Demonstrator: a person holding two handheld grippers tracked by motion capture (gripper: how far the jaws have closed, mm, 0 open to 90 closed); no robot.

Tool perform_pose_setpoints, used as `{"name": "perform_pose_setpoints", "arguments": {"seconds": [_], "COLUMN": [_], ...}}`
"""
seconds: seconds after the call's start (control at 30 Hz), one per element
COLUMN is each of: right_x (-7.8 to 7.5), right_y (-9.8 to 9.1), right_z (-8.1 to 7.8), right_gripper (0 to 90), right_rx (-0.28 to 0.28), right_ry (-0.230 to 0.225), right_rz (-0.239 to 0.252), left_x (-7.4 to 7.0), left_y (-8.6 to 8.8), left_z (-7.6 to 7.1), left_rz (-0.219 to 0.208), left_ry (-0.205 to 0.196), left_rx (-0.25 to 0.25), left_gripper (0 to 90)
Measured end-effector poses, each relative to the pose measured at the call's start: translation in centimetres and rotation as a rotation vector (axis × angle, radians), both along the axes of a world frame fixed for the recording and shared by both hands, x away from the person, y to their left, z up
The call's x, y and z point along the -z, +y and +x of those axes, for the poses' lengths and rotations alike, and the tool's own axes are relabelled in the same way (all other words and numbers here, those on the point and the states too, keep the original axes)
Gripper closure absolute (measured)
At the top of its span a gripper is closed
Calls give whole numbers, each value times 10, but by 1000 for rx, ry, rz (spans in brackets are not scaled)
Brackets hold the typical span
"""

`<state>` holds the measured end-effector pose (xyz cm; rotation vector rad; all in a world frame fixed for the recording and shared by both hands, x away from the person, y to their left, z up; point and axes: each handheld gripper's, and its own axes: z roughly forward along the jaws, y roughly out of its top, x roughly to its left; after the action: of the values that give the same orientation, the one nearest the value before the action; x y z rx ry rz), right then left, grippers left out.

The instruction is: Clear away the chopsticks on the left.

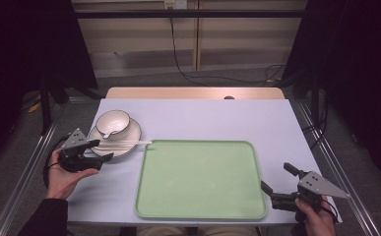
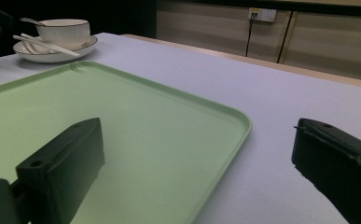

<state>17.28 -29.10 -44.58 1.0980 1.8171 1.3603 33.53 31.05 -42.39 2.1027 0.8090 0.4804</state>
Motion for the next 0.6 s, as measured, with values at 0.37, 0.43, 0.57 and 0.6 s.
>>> {"name": "perform_pose_setpoints", "arguments": {"seconds": [0.37,0.43,0.57,0.6], "right_x": [1,1,1,1], "right_y": [0,1,0,-1], "right_z": [1,1,1,0], "right_gripper": [19,18,19,23], "right_rx": [-4,-6,-7,0], "right_ry": [7,5,8,4], "right_rz": [4,3,5,8], "left_x": [13,13,11,12], "left_y": [11,8,7,6], "left_z": [20,26,32,34], "left_rz": [30,52,72,59], "left_ry": [26,21,20,17], "left_rx": [3,10,14,28], "left_gripper": [495,547,609,613]}}
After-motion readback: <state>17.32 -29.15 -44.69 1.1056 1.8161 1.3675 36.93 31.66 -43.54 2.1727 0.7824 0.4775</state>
